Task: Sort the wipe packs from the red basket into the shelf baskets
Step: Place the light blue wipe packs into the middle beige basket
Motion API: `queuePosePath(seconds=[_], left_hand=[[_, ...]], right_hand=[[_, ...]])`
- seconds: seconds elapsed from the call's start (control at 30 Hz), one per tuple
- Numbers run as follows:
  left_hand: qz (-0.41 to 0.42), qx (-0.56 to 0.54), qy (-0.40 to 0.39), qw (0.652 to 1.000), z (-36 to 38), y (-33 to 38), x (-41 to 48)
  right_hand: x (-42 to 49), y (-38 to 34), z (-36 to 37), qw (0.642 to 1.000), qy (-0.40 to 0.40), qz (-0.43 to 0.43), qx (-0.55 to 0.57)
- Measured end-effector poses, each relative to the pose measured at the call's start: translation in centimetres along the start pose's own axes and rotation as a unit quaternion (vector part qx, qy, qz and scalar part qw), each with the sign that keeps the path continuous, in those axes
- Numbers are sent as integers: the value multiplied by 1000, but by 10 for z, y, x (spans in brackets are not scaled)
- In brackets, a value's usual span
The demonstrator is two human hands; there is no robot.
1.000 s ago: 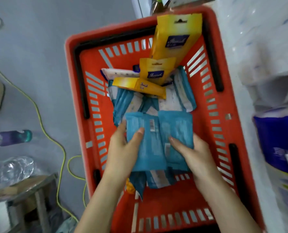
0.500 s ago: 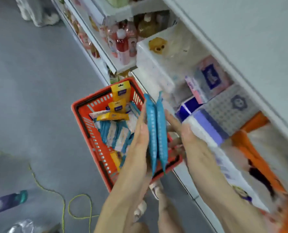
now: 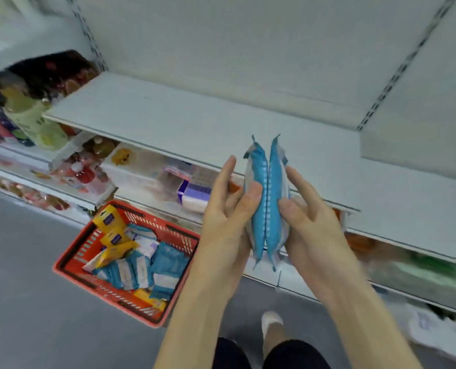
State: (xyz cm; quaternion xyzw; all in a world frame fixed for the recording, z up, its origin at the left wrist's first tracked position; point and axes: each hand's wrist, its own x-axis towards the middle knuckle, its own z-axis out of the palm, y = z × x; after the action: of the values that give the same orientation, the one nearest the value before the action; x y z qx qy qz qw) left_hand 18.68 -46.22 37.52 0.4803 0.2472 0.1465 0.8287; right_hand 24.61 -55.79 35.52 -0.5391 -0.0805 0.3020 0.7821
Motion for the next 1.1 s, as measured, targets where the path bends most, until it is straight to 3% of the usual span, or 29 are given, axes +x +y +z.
queuePosePath(seconds=[0.2, 0.53, 0.77, 1.0, 1.1], left_hand=[[-54, 18, -131, 990, 89, -32, -5], [-116, 31, -204, 972, 322, -159, -46], [-194, 36, -230, 953, 482, -254, -100], [-182, 53, -233, 954, 565, -288, -94], [-172, 61, -238, 954, 594, -299, -74]], right_hand=[[-61, -70, -95, 989, 142, -35, 11], [-196, -162, -360, 933, 347, -80, 40], [-278, -205, -511, 917, 391, -70, 20], [-282, -243, -595, 934, 355, -46, 23], [-268, -254, -619, 923, 380, -58, 4]])
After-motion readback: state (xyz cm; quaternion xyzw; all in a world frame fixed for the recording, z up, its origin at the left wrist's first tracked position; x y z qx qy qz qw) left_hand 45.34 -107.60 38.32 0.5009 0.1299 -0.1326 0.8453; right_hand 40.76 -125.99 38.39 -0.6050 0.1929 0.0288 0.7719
